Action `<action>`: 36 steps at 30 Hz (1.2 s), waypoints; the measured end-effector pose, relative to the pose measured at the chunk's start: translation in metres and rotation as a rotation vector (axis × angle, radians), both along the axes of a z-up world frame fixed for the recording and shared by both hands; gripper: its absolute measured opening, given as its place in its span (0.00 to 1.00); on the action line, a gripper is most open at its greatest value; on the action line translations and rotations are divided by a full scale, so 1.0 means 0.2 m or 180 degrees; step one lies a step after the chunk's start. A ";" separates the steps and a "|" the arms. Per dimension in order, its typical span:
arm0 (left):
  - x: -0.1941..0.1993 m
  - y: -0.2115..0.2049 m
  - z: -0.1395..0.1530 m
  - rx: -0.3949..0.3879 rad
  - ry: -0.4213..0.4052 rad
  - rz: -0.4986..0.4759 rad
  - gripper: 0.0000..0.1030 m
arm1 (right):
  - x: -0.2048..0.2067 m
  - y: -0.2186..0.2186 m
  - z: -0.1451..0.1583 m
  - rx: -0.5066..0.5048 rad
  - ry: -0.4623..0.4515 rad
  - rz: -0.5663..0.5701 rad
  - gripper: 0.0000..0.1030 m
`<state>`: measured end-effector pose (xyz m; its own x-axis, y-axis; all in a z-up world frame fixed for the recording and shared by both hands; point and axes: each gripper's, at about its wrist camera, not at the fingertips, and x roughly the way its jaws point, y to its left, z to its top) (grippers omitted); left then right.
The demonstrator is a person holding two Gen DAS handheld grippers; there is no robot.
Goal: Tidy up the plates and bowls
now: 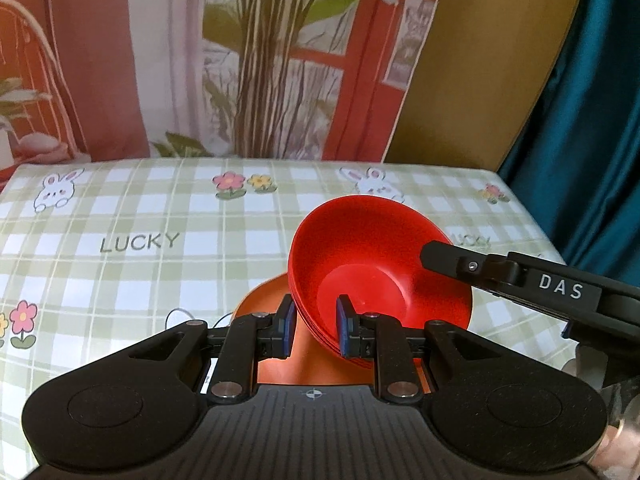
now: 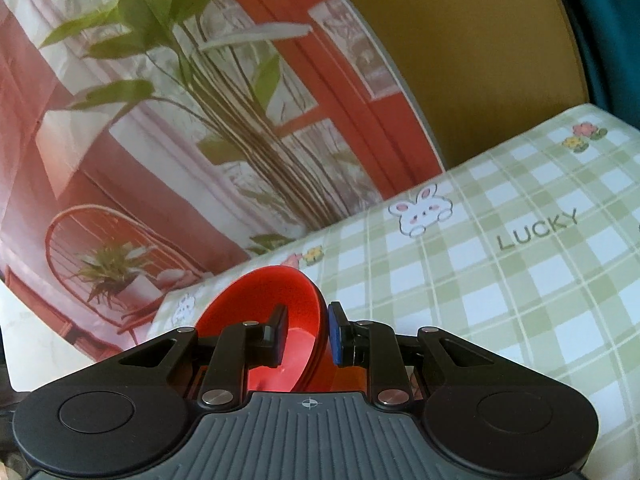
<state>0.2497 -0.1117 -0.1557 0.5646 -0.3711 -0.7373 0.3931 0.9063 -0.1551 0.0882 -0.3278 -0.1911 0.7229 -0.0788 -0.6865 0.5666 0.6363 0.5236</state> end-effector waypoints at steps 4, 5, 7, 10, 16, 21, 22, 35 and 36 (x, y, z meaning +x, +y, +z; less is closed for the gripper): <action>0.04 0.01 -0.04 0.0026 0.0062 0.0014 0.21 | 0.02 0.00 -0.05 0.0035 0.0058 0.0029 0.20; 0.05 0.01 -0.05 0.0029 0.0081 0.0010 0.21 | 0.02 0.00 -0.06 0.0040 0.0074 0.0037 0.20; 0.06 0.02 -0.07 0.0040 0.0108 0.0006 0.21 | 0.02 0.01 -0.08 0.0053 0.0100 0.0060 0.20; 0.07 0.02 -0.09 0.0060 0.0139 0.0022 0.21 | 0.03 0.02 -0.10 0.0050 0.0134 0.0083 0.20; 0.09 0.00 -0.12 0.0109 0.0164 0.0015 0.22 | 0.03 0.01 -0.13 0.0064 0.0178 0.0085 0.20; 0.09 -0.01 -0.14 0.0167 0.0145 0.0025 0.21 | 0.04 0.02 -0.14 0.0025 0.0203 0.0102 0.20; 0.08 -0.01 -0.14 0.0186 0.0144 0.0030 0.21 | 0.04 0.02 -0.13 0.0006 0.0211 0.0112 0.20; 0.04 0.00 -0.08 0.0193 -0.0039 0.0049 0.42 | 0.05 0.08 -0.01 -0.0572 0.0360 0.0228 0.24; 0.03 0.00 -0.07 0.0179 -0.0061 0.0047 0.42 | 0.05 0.09 0.00 -0.0643 0.0382 0.0241 0.24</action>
<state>0.2558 -0.1119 -0.1705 0.5840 -0.3208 -0.7457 0.3820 0.9191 -0.0962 0.0975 -0.3097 -0.1907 0.6462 -0.1717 -0.7436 0.5636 0.7643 0.3134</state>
